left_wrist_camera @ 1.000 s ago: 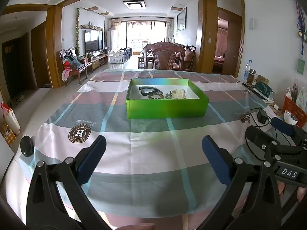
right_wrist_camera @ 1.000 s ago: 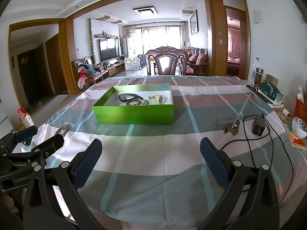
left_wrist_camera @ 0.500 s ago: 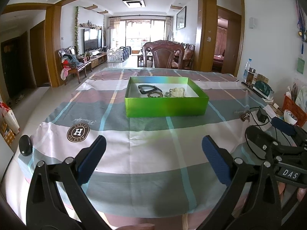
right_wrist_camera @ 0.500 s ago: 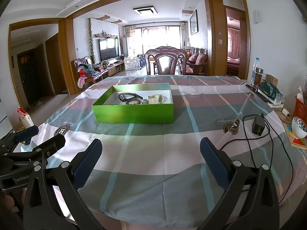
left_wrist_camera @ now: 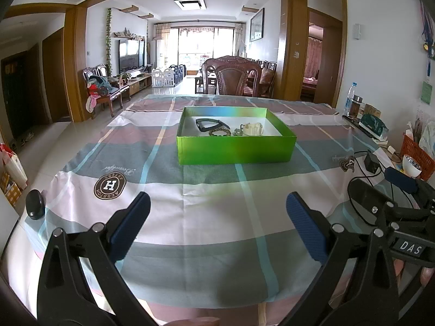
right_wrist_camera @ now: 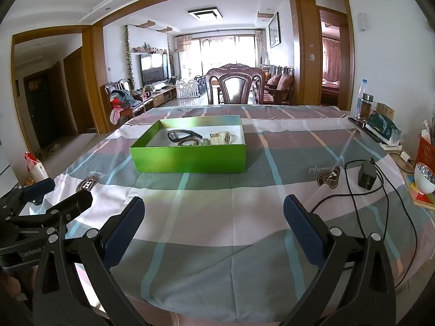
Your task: Organize jewelry
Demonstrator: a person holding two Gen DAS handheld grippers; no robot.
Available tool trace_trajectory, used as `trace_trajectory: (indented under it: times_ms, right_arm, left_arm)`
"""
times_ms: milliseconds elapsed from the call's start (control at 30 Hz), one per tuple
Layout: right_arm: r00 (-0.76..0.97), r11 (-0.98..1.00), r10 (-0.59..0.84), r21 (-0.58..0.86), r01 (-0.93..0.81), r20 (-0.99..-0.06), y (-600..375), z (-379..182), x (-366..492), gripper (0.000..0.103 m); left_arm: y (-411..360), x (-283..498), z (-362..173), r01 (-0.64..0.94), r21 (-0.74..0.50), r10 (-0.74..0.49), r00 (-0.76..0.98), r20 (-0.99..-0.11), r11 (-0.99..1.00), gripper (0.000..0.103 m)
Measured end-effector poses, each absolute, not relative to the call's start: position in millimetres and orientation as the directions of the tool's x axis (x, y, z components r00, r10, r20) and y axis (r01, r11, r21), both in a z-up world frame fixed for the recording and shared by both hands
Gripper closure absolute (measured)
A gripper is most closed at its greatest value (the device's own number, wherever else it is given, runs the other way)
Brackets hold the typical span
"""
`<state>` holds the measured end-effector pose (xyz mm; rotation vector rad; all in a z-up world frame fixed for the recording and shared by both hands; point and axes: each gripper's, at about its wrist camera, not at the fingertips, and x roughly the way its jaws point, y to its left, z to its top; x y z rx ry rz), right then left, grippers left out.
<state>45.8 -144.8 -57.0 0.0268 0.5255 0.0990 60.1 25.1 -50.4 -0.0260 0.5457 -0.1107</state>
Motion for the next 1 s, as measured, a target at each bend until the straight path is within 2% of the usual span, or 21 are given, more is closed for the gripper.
trace_trajectory:
  times_ms: [1000]
  right_arm:
    - [0.863,0.995,0.095,0.053,-0.079,-0.497,-141.3,-60.4,45.3,0.003]
  left_arm:
    - [16.9,57.1,-58.1,0.09,-0.028,-0.092,0.857,-0.507,0.996,0.004]
